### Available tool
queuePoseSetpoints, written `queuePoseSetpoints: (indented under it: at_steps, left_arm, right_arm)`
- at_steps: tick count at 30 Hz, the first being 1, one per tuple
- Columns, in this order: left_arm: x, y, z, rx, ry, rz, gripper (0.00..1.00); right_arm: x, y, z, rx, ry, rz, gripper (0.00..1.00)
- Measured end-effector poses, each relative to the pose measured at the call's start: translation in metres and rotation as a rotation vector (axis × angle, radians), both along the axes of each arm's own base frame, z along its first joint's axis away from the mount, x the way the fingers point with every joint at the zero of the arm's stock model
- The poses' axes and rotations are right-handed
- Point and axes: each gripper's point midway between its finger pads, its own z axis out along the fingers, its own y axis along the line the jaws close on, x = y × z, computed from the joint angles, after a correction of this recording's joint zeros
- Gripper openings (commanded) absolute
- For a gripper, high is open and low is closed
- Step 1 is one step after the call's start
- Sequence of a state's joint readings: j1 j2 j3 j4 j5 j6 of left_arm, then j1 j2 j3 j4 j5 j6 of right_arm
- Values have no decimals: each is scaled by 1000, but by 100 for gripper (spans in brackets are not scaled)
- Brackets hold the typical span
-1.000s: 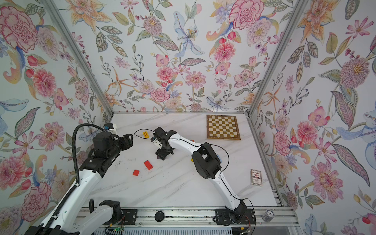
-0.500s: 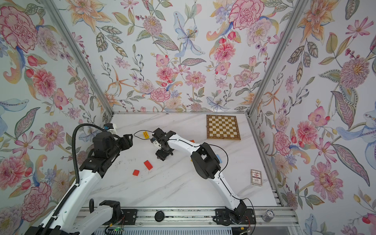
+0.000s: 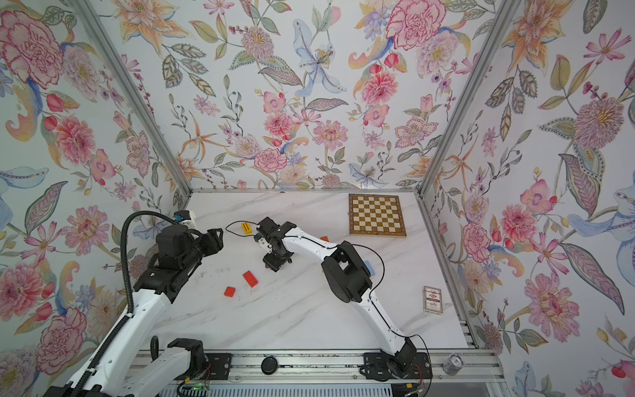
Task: Assemble the letter v with building blocks
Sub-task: Adjust the building block at the center of the board.
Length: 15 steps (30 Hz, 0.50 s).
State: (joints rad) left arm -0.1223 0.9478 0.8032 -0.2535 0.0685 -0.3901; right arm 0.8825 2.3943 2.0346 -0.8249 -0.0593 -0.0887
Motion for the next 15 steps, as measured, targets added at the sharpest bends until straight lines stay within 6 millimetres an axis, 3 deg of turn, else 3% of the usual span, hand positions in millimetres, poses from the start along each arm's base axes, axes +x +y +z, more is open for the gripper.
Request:
queuePoseSetpoints:
  at_steps: [15]
  left_arm:
    - [0,1,0,3,0,4,65]
  right_arm:
    - [0,0,-4,-2,6,-25,39]
